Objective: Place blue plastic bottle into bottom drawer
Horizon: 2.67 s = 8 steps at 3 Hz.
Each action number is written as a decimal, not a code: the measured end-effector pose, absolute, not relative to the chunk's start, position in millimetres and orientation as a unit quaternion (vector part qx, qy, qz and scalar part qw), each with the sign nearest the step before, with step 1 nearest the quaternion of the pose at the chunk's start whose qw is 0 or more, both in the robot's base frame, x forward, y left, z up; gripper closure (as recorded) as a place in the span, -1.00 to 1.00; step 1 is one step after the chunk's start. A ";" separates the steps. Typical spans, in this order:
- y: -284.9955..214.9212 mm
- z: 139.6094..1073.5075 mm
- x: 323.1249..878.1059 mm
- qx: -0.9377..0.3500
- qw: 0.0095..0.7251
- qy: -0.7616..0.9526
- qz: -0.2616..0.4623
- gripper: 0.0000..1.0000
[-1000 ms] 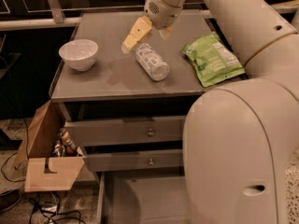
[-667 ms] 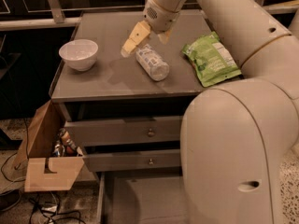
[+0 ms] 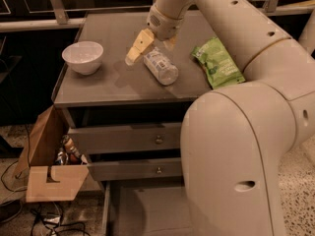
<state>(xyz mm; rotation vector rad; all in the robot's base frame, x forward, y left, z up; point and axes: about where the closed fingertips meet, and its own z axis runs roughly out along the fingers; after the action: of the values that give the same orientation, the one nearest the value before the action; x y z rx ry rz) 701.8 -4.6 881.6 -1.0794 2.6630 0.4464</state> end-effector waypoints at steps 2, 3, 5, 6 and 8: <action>-11.0 867.7 715.0 -0.360 0.112 0.916 0.134 -1.00; -14.3 861.1 718.0 -0.357 0.109 0.918 0.131 -1.00; -16.1 853.8 720.6 -0.355 0.107 0.920 0.129 -0.62; -16.1 853.8 720.6 -0.355 0.107 0.920 0.129 -0.15; -16.1 853.9 720.5 -0.355 0.107 0.920 0.129 0.78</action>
Offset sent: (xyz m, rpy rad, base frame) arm 0.0134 -0.0205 -0.0144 -0.0718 0.0166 -0.0367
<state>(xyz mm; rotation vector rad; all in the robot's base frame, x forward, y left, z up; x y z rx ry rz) 720.5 -16.1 853.9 -1.0466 2.7078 0.3802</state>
